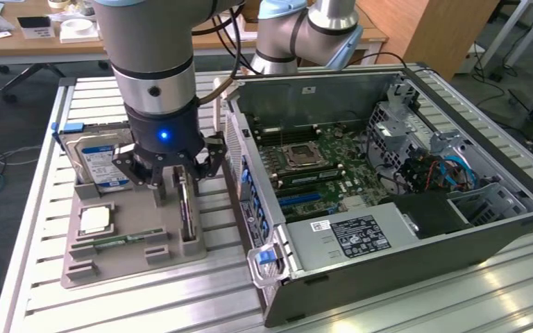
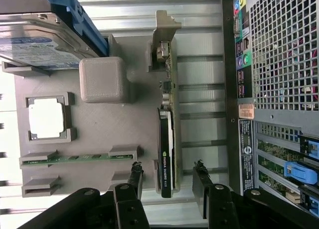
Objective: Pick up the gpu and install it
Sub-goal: 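Pick up the gpu and move the gpu toward the slot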
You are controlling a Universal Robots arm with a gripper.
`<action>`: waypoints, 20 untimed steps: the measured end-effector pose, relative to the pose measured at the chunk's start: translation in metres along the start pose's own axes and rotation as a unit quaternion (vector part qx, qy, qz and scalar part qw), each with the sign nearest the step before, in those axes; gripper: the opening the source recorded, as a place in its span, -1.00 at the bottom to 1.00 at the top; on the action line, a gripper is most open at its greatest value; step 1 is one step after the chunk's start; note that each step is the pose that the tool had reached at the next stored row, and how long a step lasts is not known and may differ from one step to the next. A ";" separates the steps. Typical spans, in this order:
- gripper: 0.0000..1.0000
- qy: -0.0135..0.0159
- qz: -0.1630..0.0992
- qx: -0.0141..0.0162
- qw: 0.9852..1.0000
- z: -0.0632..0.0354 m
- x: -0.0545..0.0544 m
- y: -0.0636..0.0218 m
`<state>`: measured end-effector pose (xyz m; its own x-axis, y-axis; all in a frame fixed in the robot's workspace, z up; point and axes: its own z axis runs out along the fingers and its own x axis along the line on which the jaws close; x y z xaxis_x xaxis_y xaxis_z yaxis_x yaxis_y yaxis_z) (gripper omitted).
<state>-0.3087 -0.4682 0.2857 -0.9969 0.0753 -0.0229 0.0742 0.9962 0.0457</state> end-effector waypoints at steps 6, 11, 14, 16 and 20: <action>0.06 0.000 0.000 0.000 1.000 0.0002 0.000 0.0000; 0.06 0.000 0.000 0.000 1.000 0.0002 0.000 0.0000; 0.06 0.000 0.000 0.000 1.000 0.0006 0.000 0.0001; 0.06 0.000 0.000 0.000 1.000 0.0009 -0.002 0.0001; 0.06 0.000 0.000 0.000 1.000 0.0048 -0.003 0.0001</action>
<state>-0.3060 -0.4682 0.2810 -0.9969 0.0754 -0.0229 0.0743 0.9962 0.0458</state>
